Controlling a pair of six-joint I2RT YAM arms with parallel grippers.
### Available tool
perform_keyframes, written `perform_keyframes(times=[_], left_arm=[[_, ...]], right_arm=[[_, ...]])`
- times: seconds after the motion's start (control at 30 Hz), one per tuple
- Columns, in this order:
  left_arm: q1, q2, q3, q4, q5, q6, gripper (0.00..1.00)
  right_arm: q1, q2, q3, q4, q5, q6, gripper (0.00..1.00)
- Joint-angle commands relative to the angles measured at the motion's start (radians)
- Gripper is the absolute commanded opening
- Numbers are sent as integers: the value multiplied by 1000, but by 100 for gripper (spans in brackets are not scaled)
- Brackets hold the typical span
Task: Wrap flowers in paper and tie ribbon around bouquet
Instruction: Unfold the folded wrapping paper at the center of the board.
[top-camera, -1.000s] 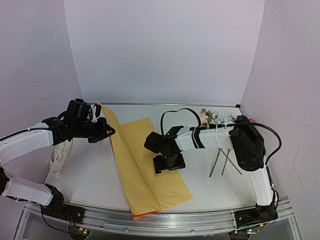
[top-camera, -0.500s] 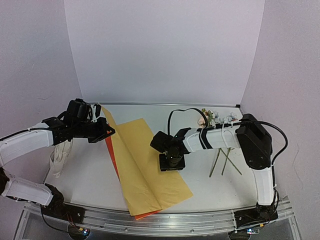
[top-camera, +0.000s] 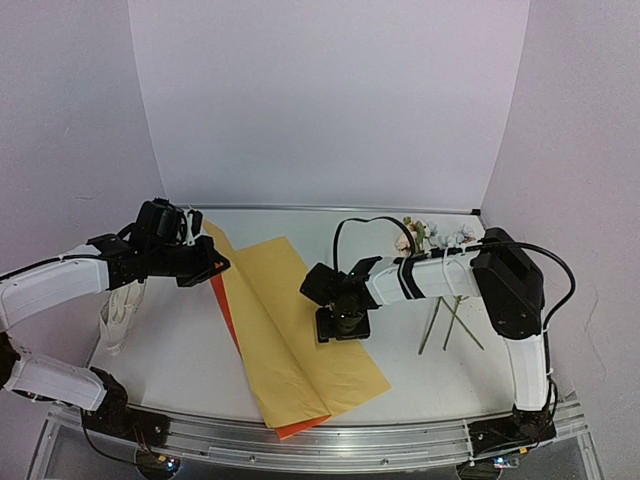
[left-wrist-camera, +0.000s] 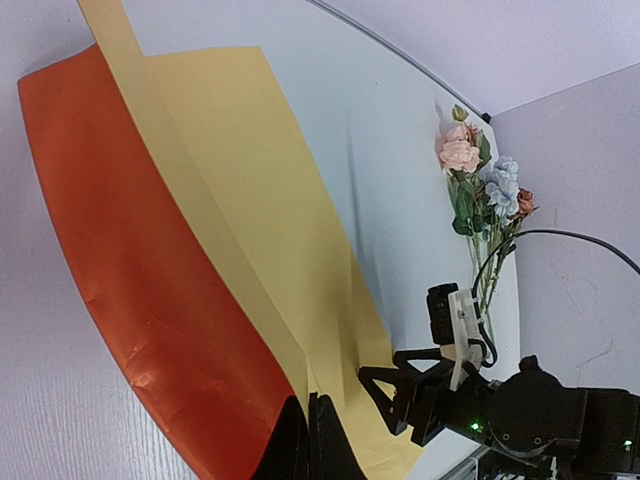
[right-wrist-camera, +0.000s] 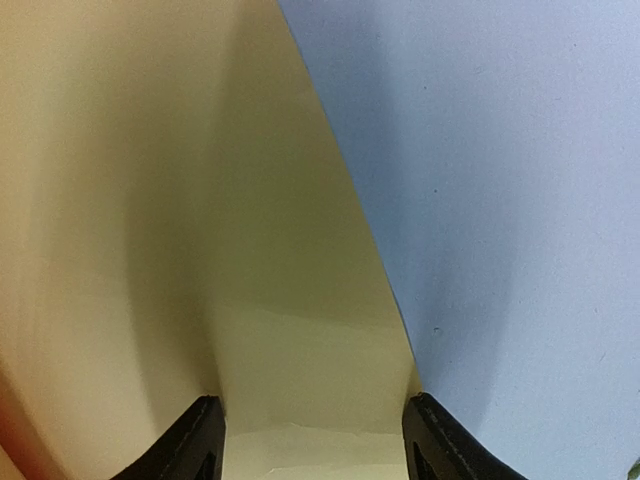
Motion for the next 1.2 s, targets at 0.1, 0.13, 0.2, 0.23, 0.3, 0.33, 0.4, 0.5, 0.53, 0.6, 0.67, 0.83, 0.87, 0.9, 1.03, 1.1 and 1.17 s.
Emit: perform_keyframes(times=[0.1,0.13,0.2,0.23,0.3,0.33,0.4,0.5,0.53,0.6,0.67,0.83,0.87,0.9,1.03,1.1,1.17], left_arm=[[0,7,11,-3,-18,-3,0],[0,7,8,-1,-19,-3,0],[0,11,6,2,-17,-3,0],[0,14,5,3,-15,-3,0],[0,15,4,4,-13,-4,0],[0,16,4,5,-13,-5,0],[1,14,1,8,-14,-6,0],[1,15,1,6,-13,-6,0],[1,16,1,6,-13,-5,0],[0,16,0,6,-12,-4,0],[0,17,-1,7,-9,-4,0],[1,32,-4,16,0,-6,0],[0,35,-2,14,1,-5,0],[1,37,-1,13,1,-4,0],[1,37,-5,16,0,-9,0],[1,37,-9,20,1,-16,0],[0,36,-13,23,1,-21,0]], right_arm=[[8,-11,-3,-84,49,-40,67],[7,-15,1,-91,63,-50,68],[7,-23,7,-103,84,-67,70],[7,-26,7,-106,92,-72,71],[8,-28,5,-113,101,-79,73],[8,-28,3,-115,105,-79,73],[5,-24,-5,-116,102,-78,75],[-6,-7,-19,-106,53,-59,75],[-9,-6,-30,-93,40,-54,75],[-11,-7,-58,-63,19,-41,75],[-14,-7,-76,-43,1,-26,75],[-15,-11,-126,-7,-13,5,75],[-15,-11,-134,-4,-15,9,75],[-15,-10,-138,-1,-16,13,74],[-16,-5,-152,6,-19,28,70],[-16,-8,-161,10,-15,39,64],[-15,-10,-165,11,-11,49,55]])
